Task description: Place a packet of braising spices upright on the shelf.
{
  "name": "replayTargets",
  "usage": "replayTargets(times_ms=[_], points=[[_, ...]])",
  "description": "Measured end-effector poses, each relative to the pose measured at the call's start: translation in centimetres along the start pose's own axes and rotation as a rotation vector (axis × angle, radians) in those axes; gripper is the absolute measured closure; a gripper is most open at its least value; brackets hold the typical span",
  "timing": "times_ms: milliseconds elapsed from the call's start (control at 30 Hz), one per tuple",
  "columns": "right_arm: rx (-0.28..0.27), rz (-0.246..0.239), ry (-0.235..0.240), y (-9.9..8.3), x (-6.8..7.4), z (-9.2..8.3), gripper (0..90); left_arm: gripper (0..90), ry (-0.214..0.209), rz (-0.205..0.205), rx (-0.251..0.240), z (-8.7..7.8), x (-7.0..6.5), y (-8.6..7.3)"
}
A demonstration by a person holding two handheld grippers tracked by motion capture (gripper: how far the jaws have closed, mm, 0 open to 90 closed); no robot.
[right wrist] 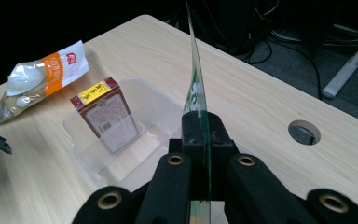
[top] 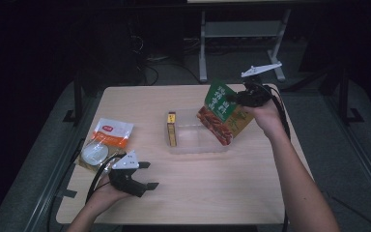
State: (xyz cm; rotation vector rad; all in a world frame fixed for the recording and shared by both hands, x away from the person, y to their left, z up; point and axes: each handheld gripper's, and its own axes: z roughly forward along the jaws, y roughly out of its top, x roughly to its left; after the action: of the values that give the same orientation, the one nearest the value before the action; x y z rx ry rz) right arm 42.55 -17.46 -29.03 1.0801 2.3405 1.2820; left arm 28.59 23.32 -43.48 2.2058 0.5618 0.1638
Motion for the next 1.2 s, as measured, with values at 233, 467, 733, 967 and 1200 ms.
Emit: replayTargets(times_ms=[233,467,733,967,1200], points=[[-0.009,-0.002,0.01,0.2,-0.1,-0.5,82.3,18.2,-0.008,0.009,0.001,0.2,-0.1,0.0],[-0.003,-0.014,0.0,-0.6,0.0,-1.0,78.7,18.2,-0.008,0.013,0.005,0.3,-0.2,0.0],[-0.021,-0.022,-0.004,-1.5,-0.2,-2.0,89.7,18.3,-0.007,0.024,0.015,0.4,-0.2,0.0],[-0.033,-0.025,-0.002,-0.9,0.1,-1.8,90.0,18.3,-0.004,0.013,0.012,0.3,-0.2,0.0],[-0.018,-0.05,-0.003,0.3,0.7,-0.7,90.0,18.3,-0.001,0.023,0.013,0.2,-0.1,0.0]])
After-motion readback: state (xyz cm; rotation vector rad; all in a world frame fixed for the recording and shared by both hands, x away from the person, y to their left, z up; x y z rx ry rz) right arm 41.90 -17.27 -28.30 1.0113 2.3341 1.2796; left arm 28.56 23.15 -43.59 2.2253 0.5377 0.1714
